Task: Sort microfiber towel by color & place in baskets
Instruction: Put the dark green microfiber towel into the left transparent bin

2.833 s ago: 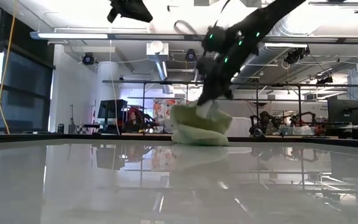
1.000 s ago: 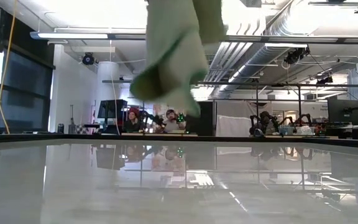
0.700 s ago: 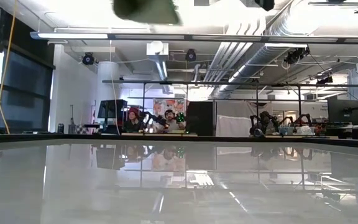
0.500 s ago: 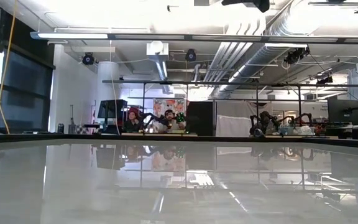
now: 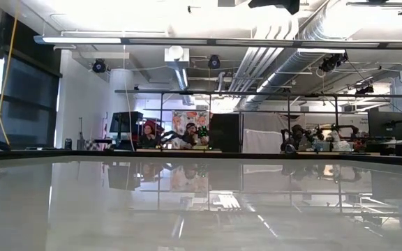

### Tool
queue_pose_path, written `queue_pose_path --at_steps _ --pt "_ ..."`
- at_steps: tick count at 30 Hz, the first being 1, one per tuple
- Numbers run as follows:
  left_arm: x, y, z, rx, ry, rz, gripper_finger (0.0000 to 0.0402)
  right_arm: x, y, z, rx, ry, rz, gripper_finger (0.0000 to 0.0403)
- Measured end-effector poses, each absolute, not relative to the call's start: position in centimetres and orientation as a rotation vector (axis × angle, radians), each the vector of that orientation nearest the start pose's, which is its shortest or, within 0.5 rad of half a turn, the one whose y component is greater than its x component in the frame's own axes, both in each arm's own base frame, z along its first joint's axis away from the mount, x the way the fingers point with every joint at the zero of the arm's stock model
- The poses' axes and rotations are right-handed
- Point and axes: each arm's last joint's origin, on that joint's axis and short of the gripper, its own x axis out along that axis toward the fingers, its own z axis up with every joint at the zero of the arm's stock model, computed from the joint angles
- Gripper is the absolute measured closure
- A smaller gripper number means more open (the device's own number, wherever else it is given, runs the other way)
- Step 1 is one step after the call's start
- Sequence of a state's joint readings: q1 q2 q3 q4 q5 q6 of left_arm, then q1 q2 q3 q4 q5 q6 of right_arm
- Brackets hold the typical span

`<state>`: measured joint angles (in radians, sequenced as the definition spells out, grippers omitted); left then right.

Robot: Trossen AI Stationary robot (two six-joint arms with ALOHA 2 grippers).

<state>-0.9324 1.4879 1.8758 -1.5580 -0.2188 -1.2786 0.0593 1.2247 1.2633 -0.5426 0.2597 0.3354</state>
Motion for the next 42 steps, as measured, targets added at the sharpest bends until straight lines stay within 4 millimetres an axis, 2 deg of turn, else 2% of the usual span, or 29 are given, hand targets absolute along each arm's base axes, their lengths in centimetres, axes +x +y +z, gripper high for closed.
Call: queue_pose_path --at_steps 4,7,12,17,19,21,25,29,32,34,38,40,42 --pt "14.3 -21.7 37.8 -0.431 1.291 0.251 0.0401 25.7 0.9 37.5 0.265 0.471 -0.225 0.0206" --pt "13.9 -22.8 34.1 -0.435 1.314 0.392 0.0401 25.7 1.0 37.5 0.277 0.477 -0.196 0.0206" --pt "13.1 -23.5 28.7 -0.553 1.394 0.488 0.0386 25.7 1.2 37.4 0.316 0.489 -0.136 0.0206" --pt "11.8 -22.9 25.6 -0.749 1.444 0.490 0.0340 25.7 1.7 37.4 0.319 0.502 -0.097 0.0206" --pt "11.3 -22.2 25.5 -0.823 1.512 0.490 0.0312 25.6 1.9 37.3 0.320 0.517 -0.092 0.0206" --pt "10.9 -21.5 26.4 -0.900 1.563 0.452 0.0283 25.5 2.0 37.1 0.329 0.542 -0.095 0.0206" --pt "9.9 -19.7 30.3 -1.052 1.571 0.325 0.0242 25.0 2.3 36.6 0.337 0.610 -0.100 0.0206" --pt "9.2 -18.0 34.7 -1.208 1.485 0.190 0.0234 24.7 2.8 36.2 0.348 0.655 -0.101 0.0206" --pt "9.1 -17.6 36.5 -1.211 1.415 0.103 0.0241 24.6 3.1 36.2 0.346 0.653 -0.120 0.0206" --pt "9.5 -17.5 36.6 -1.141 1.309 0.076 0.0250 24.6 3.3 36.2 0.332 0.646 -0.139 0.0206" --pt "11.8 -18.8 35.7 -0.949 0.926 0.113 0.0279 24.5 3.6 36.2 0.314 0.630 -0.184 0.0206" --pt "13.3 -19.5 34.6 -0.871 0.879 0.167 0.0300 24.5 3.6 36.2 0.323 0.627 -0.194 0.0206" --pt "14.3 -20.5 33.1 -0.815 0.946 0.201 0.0323 24.5 3.6 36.2 0.322 0.623 -0.207 0.0206"
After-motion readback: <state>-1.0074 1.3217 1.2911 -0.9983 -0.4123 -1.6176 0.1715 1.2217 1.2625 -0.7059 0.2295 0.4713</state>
